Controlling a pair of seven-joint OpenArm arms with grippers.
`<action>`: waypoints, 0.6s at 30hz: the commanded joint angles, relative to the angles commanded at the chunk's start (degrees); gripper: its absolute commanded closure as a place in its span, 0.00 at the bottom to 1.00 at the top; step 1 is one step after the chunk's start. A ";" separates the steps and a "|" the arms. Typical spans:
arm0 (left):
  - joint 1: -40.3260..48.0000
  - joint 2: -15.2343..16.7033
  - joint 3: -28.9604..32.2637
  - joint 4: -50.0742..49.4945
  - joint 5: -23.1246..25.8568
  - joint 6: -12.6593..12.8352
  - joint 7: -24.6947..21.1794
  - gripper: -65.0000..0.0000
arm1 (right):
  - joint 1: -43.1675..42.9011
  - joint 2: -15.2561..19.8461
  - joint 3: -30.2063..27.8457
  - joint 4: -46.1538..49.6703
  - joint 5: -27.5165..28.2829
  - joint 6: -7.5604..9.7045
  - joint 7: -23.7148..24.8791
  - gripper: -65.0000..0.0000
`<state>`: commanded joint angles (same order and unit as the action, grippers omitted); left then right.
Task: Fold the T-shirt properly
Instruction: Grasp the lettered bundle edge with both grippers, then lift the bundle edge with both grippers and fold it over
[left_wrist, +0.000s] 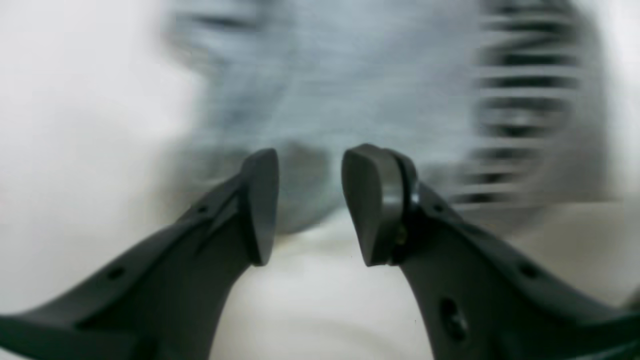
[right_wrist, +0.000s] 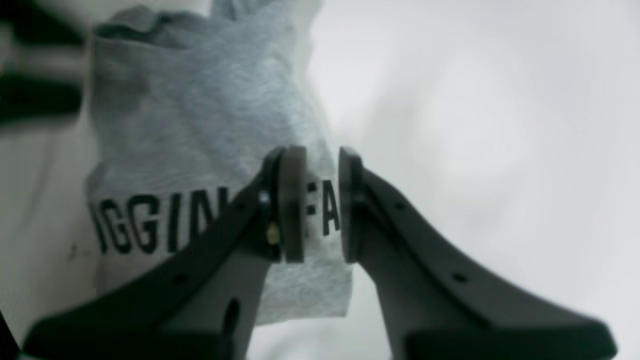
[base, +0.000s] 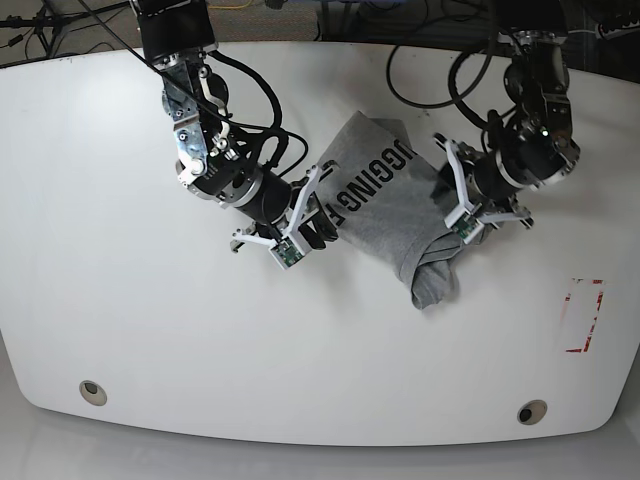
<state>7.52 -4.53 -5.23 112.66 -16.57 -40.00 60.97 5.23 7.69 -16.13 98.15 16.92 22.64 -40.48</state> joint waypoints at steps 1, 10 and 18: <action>0.88 0.88 0.00 0.00 0.09 0.00 0.00 0.64 | 0.26 -0.44 -0.53 -1.67 -0.44 0.00 0.97 0.84; 2.46 5.10 -0.09 -7.65 0.18 0.00 -0.18 0.64 | 0.18 -1.41 -2.37 -11.43 -6.51 0.26 10.11 0.84; 2.64 3.25 -0.09 -16.79 0.70 0.00 -6.33 0.64 | -4.48 -1.05 -2.20 -9.05 -7.03 0.26 11.43 0.84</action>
<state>10.15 -1.27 -5.32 95.87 -15.87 -40.00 54.64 0.75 6.64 -18.33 89.10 9.89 22.90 -29.05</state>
